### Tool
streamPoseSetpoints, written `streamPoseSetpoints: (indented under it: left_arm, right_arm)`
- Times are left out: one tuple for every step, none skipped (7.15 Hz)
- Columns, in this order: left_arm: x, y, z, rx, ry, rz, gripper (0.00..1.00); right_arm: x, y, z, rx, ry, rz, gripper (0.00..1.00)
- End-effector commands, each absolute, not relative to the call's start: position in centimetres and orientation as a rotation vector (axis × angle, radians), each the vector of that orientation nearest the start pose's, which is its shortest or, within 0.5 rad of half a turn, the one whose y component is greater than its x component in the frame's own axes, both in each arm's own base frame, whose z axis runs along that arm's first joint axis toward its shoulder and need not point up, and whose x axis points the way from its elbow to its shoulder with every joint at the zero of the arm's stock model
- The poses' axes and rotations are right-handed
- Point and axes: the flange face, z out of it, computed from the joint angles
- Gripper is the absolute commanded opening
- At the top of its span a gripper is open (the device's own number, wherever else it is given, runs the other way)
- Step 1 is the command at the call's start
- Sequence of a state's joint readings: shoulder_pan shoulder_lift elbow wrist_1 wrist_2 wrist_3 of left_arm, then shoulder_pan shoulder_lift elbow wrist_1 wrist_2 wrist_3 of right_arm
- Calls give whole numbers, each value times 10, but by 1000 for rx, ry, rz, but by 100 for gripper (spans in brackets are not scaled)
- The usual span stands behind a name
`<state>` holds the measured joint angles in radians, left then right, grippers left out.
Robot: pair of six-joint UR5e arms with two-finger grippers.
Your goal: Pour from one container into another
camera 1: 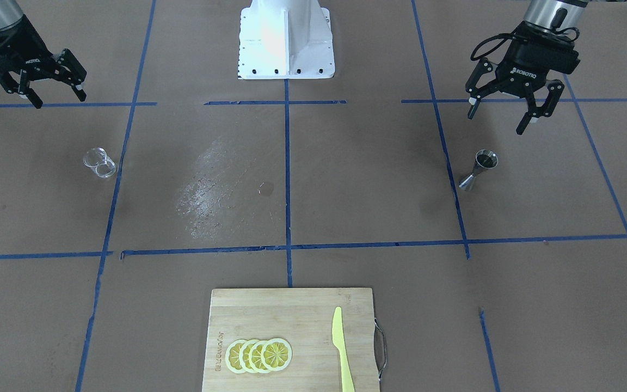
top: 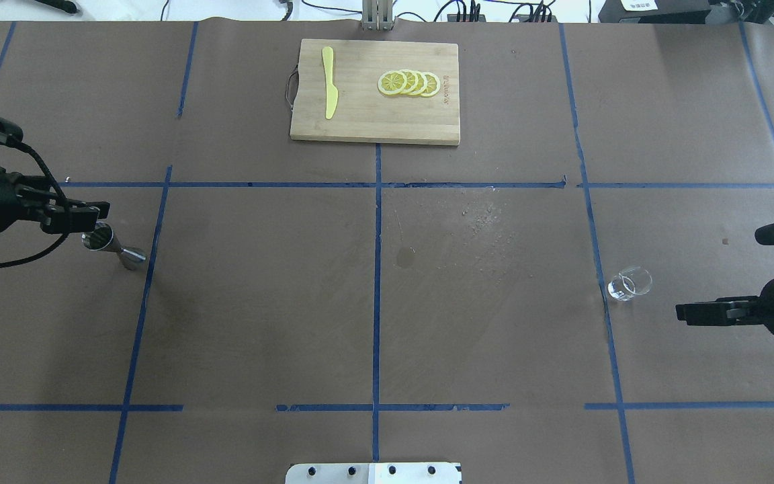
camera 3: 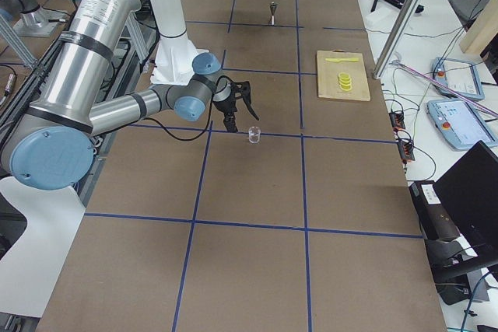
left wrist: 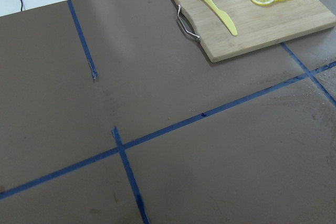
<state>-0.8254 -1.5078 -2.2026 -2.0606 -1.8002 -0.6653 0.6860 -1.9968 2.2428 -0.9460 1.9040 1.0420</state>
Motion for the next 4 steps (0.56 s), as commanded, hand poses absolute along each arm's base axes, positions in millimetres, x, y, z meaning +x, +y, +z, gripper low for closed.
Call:
streamPoseSetpoints:
  left_arm:
    - [171, -429, 339, 667, 764, 286, 100]
    - [153, -453, 346, 688, 713, 301, 100]
    - [150, -467, 362, 671, 669, 347, 100]
    - [137, -486, 380, 637, 674, 393, 100]
  right_arm:
    - [-155, -321, 433, 187, -920, -47, 100]
    - [-143, -333, 432, 186, -899, -74, 100]
    - [-129, -341, 440, 177, -860, -102, 100]
    - [-115, -350, 450, 185, -810, -155, 100]
